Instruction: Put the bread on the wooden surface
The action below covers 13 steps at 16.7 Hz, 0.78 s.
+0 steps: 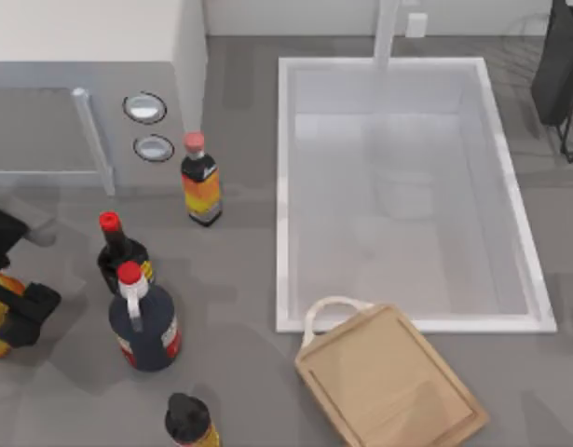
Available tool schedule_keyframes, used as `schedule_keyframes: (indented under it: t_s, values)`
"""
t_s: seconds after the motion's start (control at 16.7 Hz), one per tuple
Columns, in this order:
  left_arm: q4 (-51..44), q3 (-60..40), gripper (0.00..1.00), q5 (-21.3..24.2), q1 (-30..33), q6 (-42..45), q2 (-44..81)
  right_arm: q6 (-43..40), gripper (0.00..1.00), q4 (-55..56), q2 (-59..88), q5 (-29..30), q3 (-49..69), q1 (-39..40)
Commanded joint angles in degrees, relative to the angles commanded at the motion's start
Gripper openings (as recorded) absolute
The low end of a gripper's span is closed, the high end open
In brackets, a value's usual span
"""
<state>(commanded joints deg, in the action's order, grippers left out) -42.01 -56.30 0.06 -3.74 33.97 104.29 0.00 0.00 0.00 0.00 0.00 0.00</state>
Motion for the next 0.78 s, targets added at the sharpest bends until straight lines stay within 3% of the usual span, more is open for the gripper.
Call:
schedule_keyframes:
  t_s: [0.72, 0.78]
  values:
    - [0.0, 0.0, 0.02, 0.0, 0.0, 0.0, 0.0, 0.0, 1.0, 0.0, 0.0, 0.0, 0.0, 0.0]
    - [0.0, 0.0, 0.0, 0.0, 0.0, 0.0, 0.0, 0.0, 1.0, 0.0, 0.0, 0.0, 0.0, 0.0]
